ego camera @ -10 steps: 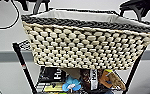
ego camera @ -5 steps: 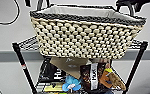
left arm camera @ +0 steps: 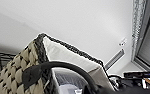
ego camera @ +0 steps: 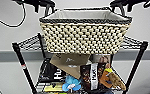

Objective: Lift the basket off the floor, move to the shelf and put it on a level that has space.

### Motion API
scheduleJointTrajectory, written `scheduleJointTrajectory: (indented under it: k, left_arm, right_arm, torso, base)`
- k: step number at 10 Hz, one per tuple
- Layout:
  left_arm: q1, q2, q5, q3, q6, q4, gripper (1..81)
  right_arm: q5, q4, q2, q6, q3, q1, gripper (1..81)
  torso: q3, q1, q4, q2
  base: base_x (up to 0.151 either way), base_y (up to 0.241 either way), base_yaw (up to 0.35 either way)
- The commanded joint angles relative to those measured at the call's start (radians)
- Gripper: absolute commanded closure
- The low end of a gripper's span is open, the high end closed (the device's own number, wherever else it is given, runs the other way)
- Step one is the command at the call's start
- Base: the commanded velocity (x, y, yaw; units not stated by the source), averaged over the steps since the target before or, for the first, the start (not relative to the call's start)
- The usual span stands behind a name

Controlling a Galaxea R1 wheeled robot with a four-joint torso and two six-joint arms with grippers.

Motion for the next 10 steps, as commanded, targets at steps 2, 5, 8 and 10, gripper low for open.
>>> scheduleJointTrajectory:
  k: [2, 5, 8, 10]
  left_arm:
    - [-0.12, 0.124, -0.042, -0.159, 0.013, 0.036, 81.1]
    - [-0.087, 0.144, -0.042, -0.241, 0.013, 0.068, 81.1]
    - [-0.064, 0.208, -0.035, -0.352, 0.016, 0.12, 81.1]
    - [-0.036, 0.265, -0.035, -0.41, 0.016, 0.149, 81.1]
  right_arm:
    - [0.044, -0.02, 0.09, -0.069, -0.178, 0.124, 81.1]
    - [0.035, -0.022, 0.118, -0.128, -0.267, 0.107, 81.1]
    - [0.011, -0.022, 0.169, -0.194, -0.381, 0.066, 81.1]
    - [0.009, -0.022, 0.192, -0.221, -0.431, 0.06, 81.1]
  torso:
    - [0.0, 0.0, 0.0, 0.0]
    - [-0.001, 0.0, 0.0, 0.001]
    - [-0.001, 0.001, 0.0, 0.001]
    - [-0.002, 0.001, 0.0, 0.001]
  base:
    - [0.0, 0.0, 0.0]
    - [0.0, 0.0, 0.0]
    - [0.0, 0.0, 0.0]
    - [0.0, 0.0, 0.0]
